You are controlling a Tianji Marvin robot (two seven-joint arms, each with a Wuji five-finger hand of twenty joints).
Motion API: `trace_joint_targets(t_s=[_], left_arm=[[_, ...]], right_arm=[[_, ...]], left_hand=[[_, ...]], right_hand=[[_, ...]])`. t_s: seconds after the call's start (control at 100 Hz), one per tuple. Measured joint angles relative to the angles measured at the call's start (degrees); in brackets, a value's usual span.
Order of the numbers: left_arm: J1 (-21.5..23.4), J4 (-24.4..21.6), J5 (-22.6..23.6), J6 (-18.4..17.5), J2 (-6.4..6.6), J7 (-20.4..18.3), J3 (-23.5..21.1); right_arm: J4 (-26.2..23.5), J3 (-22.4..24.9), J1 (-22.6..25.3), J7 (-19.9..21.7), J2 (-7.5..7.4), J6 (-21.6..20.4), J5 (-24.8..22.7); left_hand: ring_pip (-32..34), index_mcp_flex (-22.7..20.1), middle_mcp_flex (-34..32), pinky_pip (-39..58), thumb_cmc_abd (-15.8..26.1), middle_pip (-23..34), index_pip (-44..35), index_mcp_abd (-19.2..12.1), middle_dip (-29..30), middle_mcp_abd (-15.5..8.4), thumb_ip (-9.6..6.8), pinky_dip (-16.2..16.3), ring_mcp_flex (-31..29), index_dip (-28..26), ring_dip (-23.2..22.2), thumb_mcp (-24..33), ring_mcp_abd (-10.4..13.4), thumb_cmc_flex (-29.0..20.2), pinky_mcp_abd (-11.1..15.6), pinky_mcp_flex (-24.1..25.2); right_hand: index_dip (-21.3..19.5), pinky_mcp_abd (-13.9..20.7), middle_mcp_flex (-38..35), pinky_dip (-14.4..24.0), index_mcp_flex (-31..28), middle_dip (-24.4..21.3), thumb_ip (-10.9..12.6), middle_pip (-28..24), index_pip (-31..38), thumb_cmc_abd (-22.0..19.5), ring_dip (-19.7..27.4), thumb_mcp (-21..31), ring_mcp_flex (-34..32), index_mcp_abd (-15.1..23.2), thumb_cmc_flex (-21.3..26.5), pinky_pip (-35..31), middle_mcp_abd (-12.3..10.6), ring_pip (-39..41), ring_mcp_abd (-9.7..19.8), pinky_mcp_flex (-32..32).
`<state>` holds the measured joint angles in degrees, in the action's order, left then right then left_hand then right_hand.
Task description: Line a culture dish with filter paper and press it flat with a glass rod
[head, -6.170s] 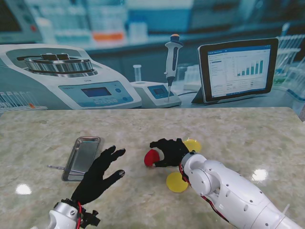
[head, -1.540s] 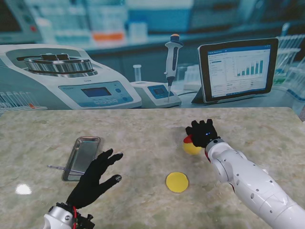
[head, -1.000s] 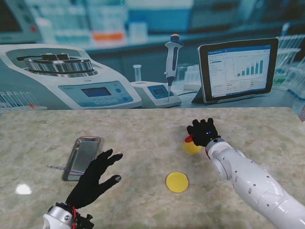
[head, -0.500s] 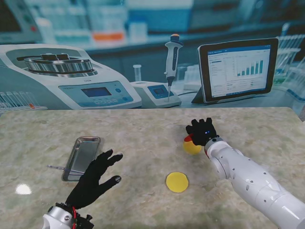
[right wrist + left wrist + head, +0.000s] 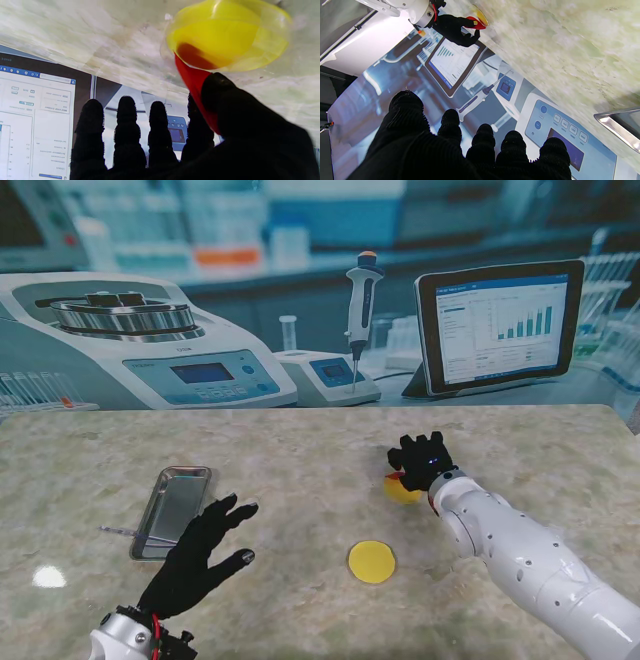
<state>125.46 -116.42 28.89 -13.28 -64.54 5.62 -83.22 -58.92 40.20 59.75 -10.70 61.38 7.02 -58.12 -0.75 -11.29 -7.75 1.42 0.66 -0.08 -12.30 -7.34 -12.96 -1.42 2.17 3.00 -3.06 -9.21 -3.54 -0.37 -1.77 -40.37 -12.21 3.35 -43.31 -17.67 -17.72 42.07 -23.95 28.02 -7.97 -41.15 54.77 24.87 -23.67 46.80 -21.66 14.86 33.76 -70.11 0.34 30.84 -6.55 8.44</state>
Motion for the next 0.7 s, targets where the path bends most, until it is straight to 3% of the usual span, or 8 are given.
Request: trace_joint_targets(t_s=[0.1, 0.16, 0.21, 0.48, 0.7], left_arm=[[0.06, -0.01, 0.0, 0.0, 0.0, 0.02, 0.0], [0.09, -0.02, 0.0, 0.02, 0.0, 0.06, 0.0], [0.13, -0.02, 0.0, 0.02, 0.0, 0.08, -0.03], [0.32, -0.04, -0.04, 0.02, -0.01, 0.17, -0.29], [0.37, -0.04, -0.12, 0.01, -0.02, 0.25, -0.39]], right_arm=[[-1.35, 0.47, 0.49, 1.91, -0.41, -0.01, -0.77], [-1.87, 0.72, 0.73, 2.44, -0.57, -0.01, -1.17], [-2.27, 0.9, 0.89, 3.0, -0.7, 0.0, -1.43], [-4.03, 1.7, 1.46, 5.89, -1.14, 0.2, -2.22], [-5.4, 2.45, 1.93, 8.4, -1.43, 0.74, -2.86]], left_hand=[[0.0, 0.0, 0.0, 0.0, 0.0, 0.0, 0.0, 0.0, 0.0, 0.0, 0.0, 0.0, 0.0, 0.0, 0.0, 0.0, 0.0, 0.0, 0.0, 0.0], [0.0, 0.0, 0.0, 0.0, 0.0, 0.0, 0.0, 0.0, 0.0, 0.0, 0.0, 0.0, 0.0, 0.0, 0.0, 0.0, 0.0, 0.0, 0.0, 0.0], [0.0, 0.0, 0.0, 0.0, 0.0, 0.0, 0.0, 0.0, 0.0, 0.0, 0.0, 0.0, 0.0, 0.0, 0.0, 0.0, 0.0, 0.0, 0.0, 0.0], [0.0, 0.0, 0.0, 0.0, 0.0, 0.0, 0.0, 0.0, 0.0, 0.0, 0.0, 0.0, 0.0, 0.0, 0.0, 0.0, 0.0, 0.0, 0.0, 0.0], [0.0, 0.0, 0.0, 0.0, 0.0, 0.0, 0.0, 0.0, 0.0, 0.0, 0.0, 0.0, 0.0, 0.0, 0.0, 0.0, 0.0, 0.0, 0.0, 0.0]], right_hand=[[0.44, 0.0, 0.99, 0.0, 0.65, -0.04, 0.0, 0.59, -5.82, 0.0, 0.0, 0.74, 0.04, -1.68, -3.45, 0.0, 0.0, -0.01, 0.01, -0.32], [-0.23, 0.0, 2.26, 0.0, 2.54, -0.04, 1.73, 0.77, -9.76, 0.0, 0.0, 1.28, 0.09, -2.6, -4.89, 0.0, -0.01, -0.01, 0.02, -0.82], [-0.67, -0.01, 3.09, 0.0, 3.86, -0.04, 1.76, 0.8, -12.54, 0.0, 0.0, 1.28, 1.03, -3.01, -5.3, 0.04, -0.01, -0.92, 0.04, -1.17], [-0.81, -0.01, 6.03, 0.0, 6.54, -0.4, 1.78, 2.57, -18.21, 0.11, 0.0, 0.57, 2.54, -4.02, -9.27, 0.76, -0.04, -0.91, 0.1, -2.36], [-0.18, -0.01, 6.14, 0.04, 9.8, -3.01, 1.65, 8.07, -23.3, -0.04, 0.0, -1.1, 3.82, -4.82, -15.01, 1.86, -0.04, -1.02, 0.12, -3.29]])
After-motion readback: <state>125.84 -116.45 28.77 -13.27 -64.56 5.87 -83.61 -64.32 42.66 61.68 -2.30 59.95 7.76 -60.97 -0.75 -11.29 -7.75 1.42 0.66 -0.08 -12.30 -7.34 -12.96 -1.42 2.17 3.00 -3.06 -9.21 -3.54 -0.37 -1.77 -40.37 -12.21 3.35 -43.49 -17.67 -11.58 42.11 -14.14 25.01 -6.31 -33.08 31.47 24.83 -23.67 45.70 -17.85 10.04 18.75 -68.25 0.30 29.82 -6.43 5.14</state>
